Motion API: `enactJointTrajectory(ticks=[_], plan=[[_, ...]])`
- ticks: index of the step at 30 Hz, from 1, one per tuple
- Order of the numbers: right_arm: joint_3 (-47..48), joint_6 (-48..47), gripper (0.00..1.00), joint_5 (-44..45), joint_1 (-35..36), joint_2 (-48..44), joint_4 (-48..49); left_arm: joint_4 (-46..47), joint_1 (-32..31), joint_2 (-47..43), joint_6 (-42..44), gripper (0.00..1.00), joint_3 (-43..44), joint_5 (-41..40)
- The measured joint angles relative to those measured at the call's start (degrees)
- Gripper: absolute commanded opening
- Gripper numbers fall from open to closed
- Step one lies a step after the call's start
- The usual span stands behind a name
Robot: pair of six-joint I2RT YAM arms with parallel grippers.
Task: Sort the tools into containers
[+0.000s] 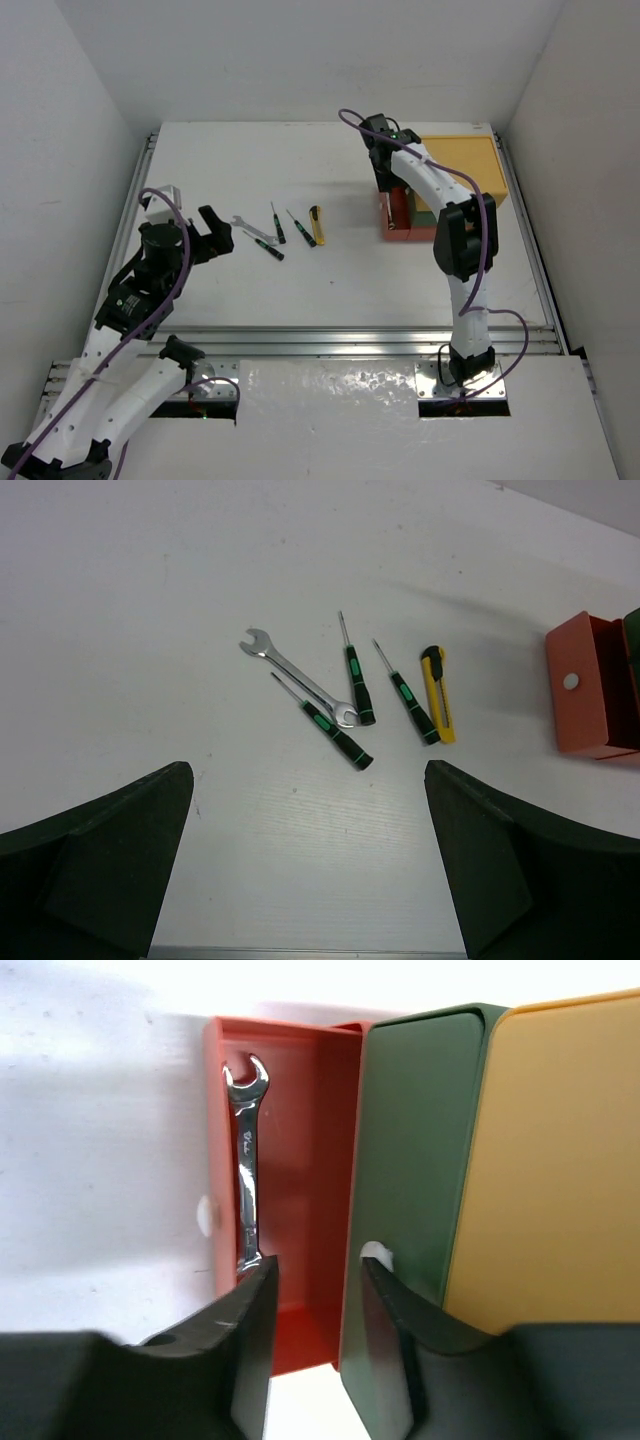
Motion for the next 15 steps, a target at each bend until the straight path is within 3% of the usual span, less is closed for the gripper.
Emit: enactJointTrajectory(ticks=[4, 7, 11, 15], plan=[[0.00, 0.04, 0.46, -1.05, 0.04, 0.00, -0.11, -0.04, 0.00, 0.79, -0.02, 1.00, 0.02, -0.35], [-0.22, 0.13, 0.57, -3.06, 0.39, -0.26, -0.31, -1.27, 0.00, 3.17, -1.33, 1.00, 0.85, -1.20], [-3.93, 0.09, 0.68, -7.52, 2.12, -5.20, -0.17, -2.19, 0.00, 11.23, -7.56, 1.00, 4.46, -2.47], [-8.50, 0.39, 0.70, -11.80, 7.65, -15.34, 1.22, -2.69, 0.00, 22.27, -16.79, 0.99, 8.04, -4.87]])
